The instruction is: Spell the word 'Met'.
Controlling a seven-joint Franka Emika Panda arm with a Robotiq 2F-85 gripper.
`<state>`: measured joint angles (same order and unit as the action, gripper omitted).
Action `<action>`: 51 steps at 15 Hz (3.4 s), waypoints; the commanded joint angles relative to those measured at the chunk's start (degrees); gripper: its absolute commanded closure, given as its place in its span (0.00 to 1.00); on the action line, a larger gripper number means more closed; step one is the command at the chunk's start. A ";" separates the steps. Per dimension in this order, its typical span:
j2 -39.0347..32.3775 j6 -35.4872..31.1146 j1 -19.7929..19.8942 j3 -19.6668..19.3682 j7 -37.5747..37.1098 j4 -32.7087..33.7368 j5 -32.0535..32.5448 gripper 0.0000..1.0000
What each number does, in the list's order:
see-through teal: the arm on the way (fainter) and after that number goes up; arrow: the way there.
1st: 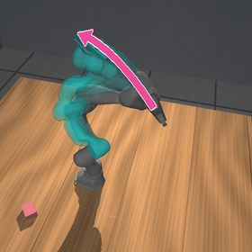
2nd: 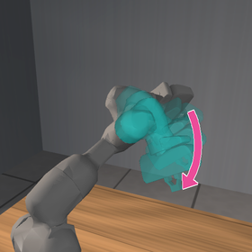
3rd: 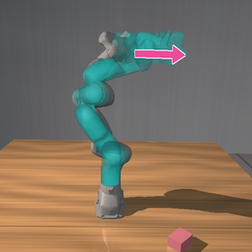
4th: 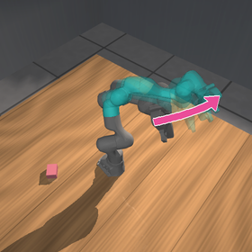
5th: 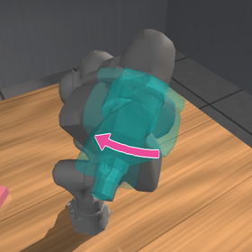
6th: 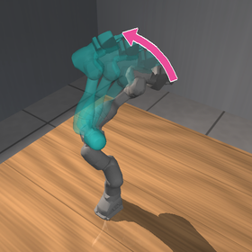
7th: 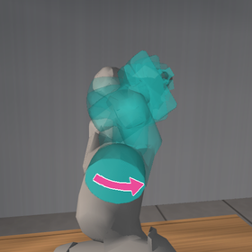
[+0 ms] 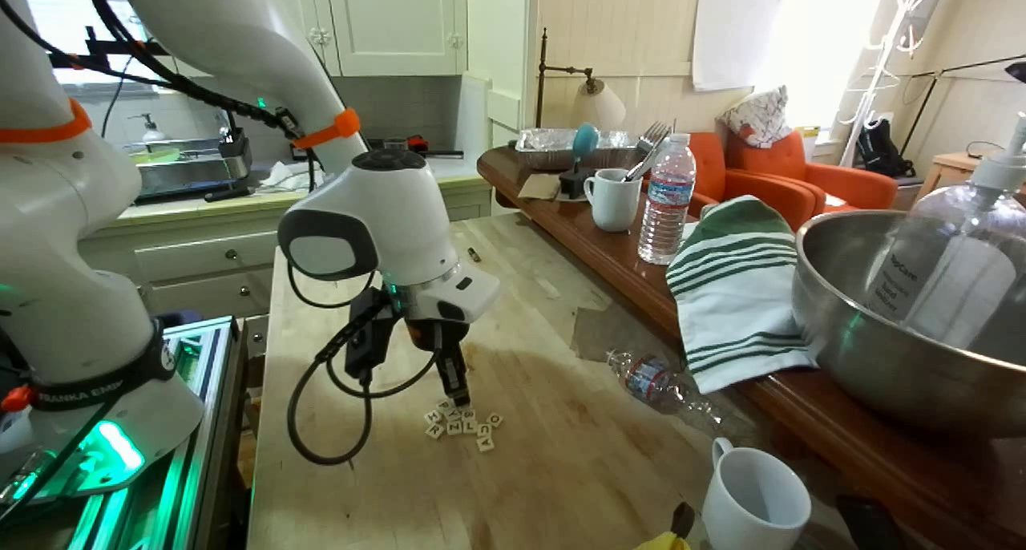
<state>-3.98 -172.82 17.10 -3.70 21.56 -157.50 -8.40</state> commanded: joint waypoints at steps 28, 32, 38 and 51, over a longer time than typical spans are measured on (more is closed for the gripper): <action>-1.34 2.23 -1.61 6.72 1.44 0.00 -1.93 1.00; -1.46 2.16 -1.54 7.63 1.89 0.01 -2.01 1.00; -1.47 2.38 -1.45 8.36 2.80 0.00 -1.97 1.00; 1.66 2.82 -0.83 10.12 7.99 0.05 -7.53 1.00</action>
<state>-4.01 -172.67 15.73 5.37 26.68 -157.45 -12.76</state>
